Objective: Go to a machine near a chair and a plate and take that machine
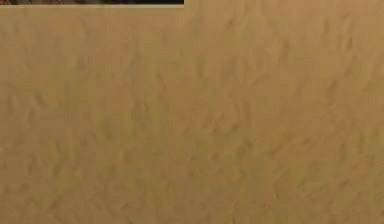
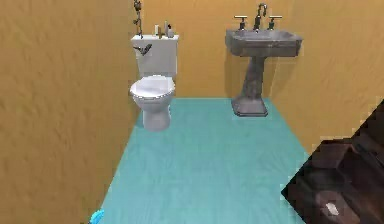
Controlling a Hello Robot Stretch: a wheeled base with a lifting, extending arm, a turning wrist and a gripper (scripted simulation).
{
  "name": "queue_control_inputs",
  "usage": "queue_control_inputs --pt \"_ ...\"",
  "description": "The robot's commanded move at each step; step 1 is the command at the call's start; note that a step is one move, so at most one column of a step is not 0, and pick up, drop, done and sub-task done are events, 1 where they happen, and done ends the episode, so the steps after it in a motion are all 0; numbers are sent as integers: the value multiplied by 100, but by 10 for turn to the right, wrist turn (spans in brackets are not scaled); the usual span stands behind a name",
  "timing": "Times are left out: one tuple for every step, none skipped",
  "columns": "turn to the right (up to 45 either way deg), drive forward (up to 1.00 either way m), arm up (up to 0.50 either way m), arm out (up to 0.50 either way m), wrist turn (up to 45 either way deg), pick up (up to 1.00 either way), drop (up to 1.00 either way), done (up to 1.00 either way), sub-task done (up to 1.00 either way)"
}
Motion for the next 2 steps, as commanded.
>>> queue_control_inputs --pt "-450 0 0 0 0 0 0 0 0" --pt "-450 0 0 0 0 0 0 0 0"
